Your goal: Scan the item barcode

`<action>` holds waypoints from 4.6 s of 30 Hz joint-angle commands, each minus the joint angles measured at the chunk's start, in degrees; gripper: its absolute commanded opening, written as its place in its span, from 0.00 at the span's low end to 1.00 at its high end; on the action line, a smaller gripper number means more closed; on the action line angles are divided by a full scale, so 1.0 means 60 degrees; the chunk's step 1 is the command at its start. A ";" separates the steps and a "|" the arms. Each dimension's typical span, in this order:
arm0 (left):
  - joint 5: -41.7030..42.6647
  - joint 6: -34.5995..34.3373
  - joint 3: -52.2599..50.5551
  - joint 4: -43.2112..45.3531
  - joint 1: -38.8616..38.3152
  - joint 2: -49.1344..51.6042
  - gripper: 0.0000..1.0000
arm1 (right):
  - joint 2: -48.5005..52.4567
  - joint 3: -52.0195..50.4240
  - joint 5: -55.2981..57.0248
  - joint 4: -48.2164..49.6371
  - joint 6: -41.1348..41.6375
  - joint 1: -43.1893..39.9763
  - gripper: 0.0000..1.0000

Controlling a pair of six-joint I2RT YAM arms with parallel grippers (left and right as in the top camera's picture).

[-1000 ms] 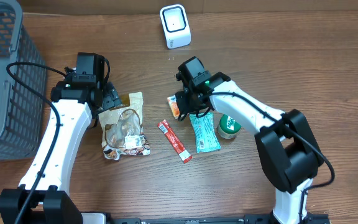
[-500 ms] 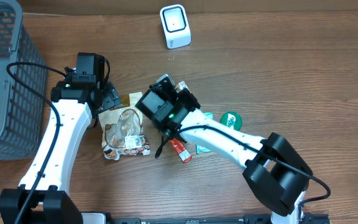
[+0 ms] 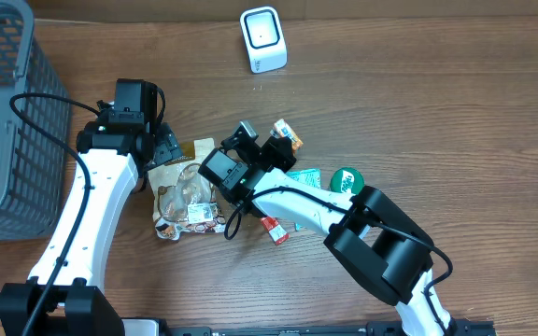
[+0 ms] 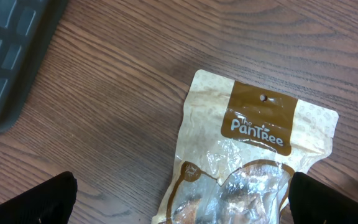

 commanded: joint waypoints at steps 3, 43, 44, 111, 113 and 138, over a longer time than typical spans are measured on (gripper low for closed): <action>0.0040 0.0073 0.0168 -0.0022 -0.0011 -0.0197 1.00 | 0.0364 0.0102 0.0535 0.0444 0.0000 0.0080 0.04; 0.0040 0.0073 0.0168 -0.0022 -0.0011 -0.0197 1.00 | 0.1045 0.0106 -0.0102 0.0331 0.0000 0.0106 0.34; 0.0040 0.0073 0.0168 -0.0022 -0.0011 -0.0197 1.00 | 0.1045 0.0106 -0.0098 0.0331 0.0000 0.0106 0.36; 0.0044 0.0073 0.0168 -0.0022 -0.0011 -0.0197 0.99 | -0.1242 -0.0408 -0.8732 -0.0062 0.0831 -0.2838 0.66; 0.0044 0.0073 0.0168 -0.0022 -0.0011 -0.0197 1.00 | -0.1239 -0.0408 -0.8990 -0.0025 0.0834 -0.2929 0.57; 0.0040 0.0073 0.0168 -0.0022 -0.0011 -0.0197 1.00 | -0.1242 -0.0408 -0.9398 0.0401 0.1555 -0.2969 0.36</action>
